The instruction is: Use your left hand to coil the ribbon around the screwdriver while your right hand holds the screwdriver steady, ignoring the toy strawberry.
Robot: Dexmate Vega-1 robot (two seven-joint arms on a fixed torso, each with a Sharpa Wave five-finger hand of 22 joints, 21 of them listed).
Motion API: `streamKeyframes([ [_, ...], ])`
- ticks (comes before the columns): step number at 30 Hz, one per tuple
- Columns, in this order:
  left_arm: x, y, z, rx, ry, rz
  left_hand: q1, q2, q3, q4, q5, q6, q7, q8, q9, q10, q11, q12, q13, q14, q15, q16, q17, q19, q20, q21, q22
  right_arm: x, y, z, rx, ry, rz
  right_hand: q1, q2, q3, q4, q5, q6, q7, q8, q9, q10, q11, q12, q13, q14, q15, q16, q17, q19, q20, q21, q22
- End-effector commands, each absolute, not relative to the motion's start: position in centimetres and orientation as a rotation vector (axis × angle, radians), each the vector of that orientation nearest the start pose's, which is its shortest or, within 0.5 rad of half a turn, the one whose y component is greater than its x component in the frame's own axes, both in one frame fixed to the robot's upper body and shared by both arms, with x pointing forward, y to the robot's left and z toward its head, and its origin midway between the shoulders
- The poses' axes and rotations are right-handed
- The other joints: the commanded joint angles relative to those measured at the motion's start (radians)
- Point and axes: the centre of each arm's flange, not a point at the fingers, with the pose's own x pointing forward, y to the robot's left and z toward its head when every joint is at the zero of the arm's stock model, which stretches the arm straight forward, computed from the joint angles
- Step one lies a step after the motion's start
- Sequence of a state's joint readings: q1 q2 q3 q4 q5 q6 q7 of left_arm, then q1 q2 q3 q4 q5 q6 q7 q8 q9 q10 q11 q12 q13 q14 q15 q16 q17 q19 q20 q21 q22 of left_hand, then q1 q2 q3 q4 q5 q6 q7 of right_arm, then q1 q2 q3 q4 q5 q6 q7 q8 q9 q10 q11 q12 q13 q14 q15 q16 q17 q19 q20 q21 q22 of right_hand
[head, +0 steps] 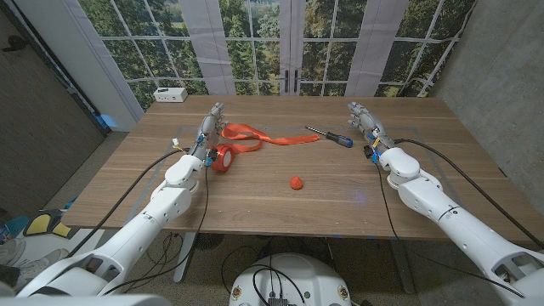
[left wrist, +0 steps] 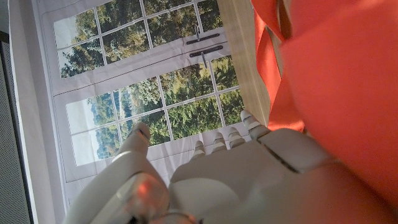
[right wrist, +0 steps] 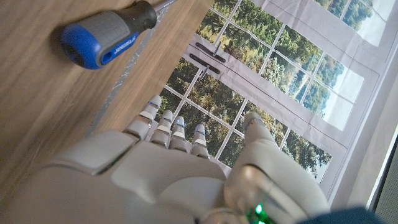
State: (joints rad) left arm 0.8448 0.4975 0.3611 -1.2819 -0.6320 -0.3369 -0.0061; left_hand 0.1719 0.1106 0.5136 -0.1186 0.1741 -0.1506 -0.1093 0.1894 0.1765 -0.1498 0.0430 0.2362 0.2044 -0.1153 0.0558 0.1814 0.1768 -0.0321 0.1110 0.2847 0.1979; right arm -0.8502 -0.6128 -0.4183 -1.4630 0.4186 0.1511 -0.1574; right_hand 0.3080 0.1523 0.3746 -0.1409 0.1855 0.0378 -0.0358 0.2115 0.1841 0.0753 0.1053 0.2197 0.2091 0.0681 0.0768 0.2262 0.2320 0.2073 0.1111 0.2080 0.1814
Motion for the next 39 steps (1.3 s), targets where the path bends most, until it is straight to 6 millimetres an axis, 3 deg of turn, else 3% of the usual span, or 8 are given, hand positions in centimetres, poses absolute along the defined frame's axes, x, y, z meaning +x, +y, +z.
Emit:
streamKeyframes([
  [1, 64.8, 29.7, -3.1, -0.052, -0.628, -0.177, 0.0, -0.003, -0.001, 0.001, 0.001, 0.006, 0.003, 0.005, 0.003, 0.005, 0.002, -0.002, -0.001, 0.004, 0.001, 0.004, 0.0, 0.004, 0.009, 0.002, 0.002, 62.4, -27.7, 0.3, -0.495, -0.539, 0.008, 0.019, 0.003, 0.011, -0.004, 0.005, 0.016, 0.001, 0.003, 0.002, 0.007, 0.0, 0.009, 0.001, 0.011, -0.004, 0.006, -0.001, 0.01, -0.001, 0.004, 0.002],
  [24, 65.0, 30.1, -3.7, -0.074, -0.622, -0.176, -0.003, -0.003, -0.002, 0.003, 0.001, 0.015, 0.006, 0.001, 0.003, 0.009, 0.003, -0.007, -0.003, 0.006, 0.002, 0.004, 0.0, 0.008, 0.018, 0.0, 0.004, 61.6, -25.4, 2.2, -0.863, -0.431, -0.093, 0.068, 0.036, 0.05, -0.002, 0.004, 0.054, -0.001, 0.007, 0.004, 0.034, -0.02, 0.013, 0.0, 0.028, -0.036, 0.014, -0.002, 0.024, -0.022, 0.009, 0.003],
  [39, 65.5, 30.5, -3.9, -0.078, -0.616, -0.181, -0.005, -0.003, -0.002, 0.004, 0.001, 0.019, 0.004, 0.0, 0.003, 0.011, 0.001, -0.01, -0.004, 0.007, 0.001, 0.004, 0.0, 0.009, 0.019, -0.002, 0.005, 61.9, -23.9, 3.0, -1.037, -0.358, -0.119, 0.093, 0.044, 0.075, 0.012, 0.004, 0.099, -0.003, 0.014, 0.005, 0.063, -0.036, 0.02, 0.0, 0.057, -0.058, 0.029, 0.005, 0.048, -0.033, 0.017, 0.003],
])
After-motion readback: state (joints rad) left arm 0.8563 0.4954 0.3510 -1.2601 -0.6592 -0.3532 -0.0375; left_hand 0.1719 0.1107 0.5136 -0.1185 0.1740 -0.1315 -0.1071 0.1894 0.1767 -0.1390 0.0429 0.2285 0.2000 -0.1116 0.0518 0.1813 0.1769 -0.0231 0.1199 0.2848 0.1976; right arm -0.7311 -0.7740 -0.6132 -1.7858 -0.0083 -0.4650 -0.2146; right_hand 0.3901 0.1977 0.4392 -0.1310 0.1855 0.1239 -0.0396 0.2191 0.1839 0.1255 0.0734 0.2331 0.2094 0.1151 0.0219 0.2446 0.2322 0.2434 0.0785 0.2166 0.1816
